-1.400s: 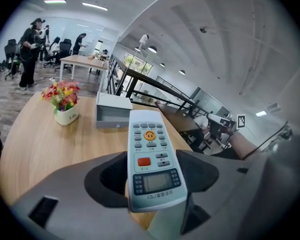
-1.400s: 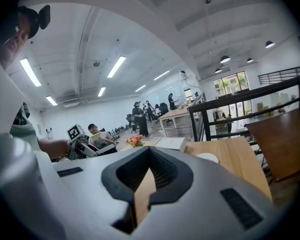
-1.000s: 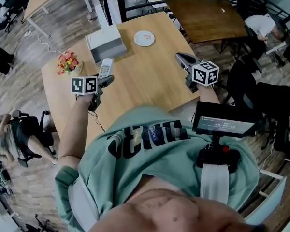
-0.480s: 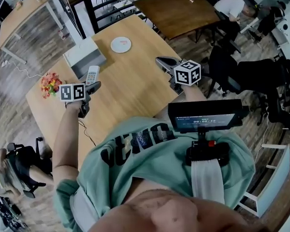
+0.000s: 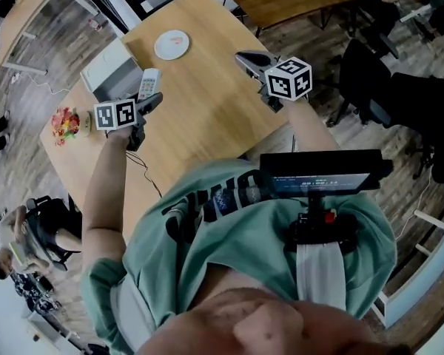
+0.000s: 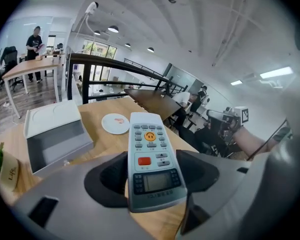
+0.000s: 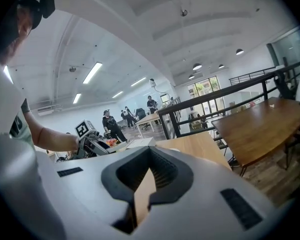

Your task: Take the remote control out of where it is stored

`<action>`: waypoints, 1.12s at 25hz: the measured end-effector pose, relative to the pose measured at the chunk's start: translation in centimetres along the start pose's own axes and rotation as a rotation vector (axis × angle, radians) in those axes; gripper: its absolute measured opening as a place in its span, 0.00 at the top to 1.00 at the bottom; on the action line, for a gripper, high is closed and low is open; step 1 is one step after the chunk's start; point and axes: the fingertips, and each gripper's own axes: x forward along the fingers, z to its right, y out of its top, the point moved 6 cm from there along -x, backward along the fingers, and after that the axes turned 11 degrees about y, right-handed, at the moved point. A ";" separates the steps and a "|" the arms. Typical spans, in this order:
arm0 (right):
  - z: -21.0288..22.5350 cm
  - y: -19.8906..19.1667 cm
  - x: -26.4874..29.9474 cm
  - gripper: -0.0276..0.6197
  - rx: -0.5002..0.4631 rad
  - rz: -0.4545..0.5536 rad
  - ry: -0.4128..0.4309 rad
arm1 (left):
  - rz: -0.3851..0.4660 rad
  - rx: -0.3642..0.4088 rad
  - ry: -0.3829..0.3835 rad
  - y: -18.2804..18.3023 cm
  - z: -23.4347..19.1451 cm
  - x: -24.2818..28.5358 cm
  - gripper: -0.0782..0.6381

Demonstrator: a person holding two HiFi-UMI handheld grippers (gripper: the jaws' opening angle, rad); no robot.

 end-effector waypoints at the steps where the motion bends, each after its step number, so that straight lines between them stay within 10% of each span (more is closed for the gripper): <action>1: 0.8 -0.2 -0.5 0.95 0.003 0.000 -0.002 | -0.009 0.007 0.002 0.4 0.7 1.3 0.47; 28: 9.2 -8.5 -10.7 0.95 0.158 0.005 -0.072 | -0.272 0.165 0.124 2.7 6.7 25.3 0.48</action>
